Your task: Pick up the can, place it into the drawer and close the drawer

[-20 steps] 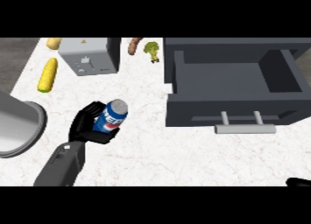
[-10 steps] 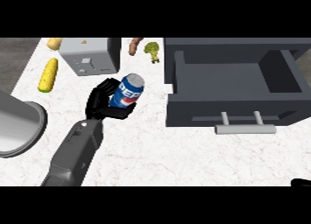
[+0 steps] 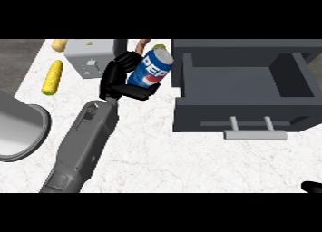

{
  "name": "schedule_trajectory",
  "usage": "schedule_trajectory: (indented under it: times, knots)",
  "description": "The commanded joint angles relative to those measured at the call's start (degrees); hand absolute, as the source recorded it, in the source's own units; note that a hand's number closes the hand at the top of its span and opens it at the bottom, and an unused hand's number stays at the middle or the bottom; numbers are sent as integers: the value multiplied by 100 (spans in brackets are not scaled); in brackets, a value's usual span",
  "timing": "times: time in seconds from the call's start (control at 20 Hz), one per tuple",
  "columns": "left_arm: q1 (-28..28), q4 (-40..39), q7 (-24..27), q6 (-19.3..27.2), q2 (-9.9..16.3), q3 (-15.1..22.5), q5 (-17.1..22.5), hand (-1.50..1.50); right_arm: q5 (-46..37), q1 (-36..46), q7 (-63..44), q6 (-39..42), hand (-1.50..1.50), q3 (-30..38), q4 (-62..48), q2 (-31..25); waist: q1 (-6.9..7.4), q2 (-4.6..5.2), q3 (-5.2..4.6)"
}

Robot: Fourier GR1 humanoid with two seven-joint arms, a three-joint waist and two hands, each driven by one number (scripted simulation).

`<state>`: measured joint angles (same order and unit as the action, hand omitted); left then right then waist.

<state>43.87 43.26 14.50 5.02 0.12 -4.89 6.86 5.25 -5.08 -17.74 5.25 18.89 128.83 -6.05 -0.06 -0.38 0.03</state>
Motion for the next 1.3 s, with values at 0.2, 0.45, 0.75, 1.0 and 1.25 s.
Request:
schedule_trajectory:
  times: [0.2, 0.45, 0.75, 1.0, 1.25]
  knots:
    - [910, 1177, -1624, 1021, -12, 820, 409, 150, 326, -9, -257, 81, -150, 266, 236, -182, -65, 14, -1]
    - [1487, 1454, -2460, 1193, -12, 834, 208, 150, 269, 162, -160, 15, -150, 262, 75, -165, -43, 23, -1]
    - [2393, 832, -2599, 1905, -12, 1412, 547, 150, -16, 131, 74, -31, -150, 53, -88, 16, -122, 48, 1]
    - [3352, -270, -2557, 1933, -12, 1290, 789, 150, -45, 108, -75, -25, -150, -113, 178, 57, -228, 75, 1]
    - [4065, -981, -2702, 1989, -12, 1398, 998, 150, -39, 602, -368, -129, -150, -72, -6, -194, -266, 93, 4]
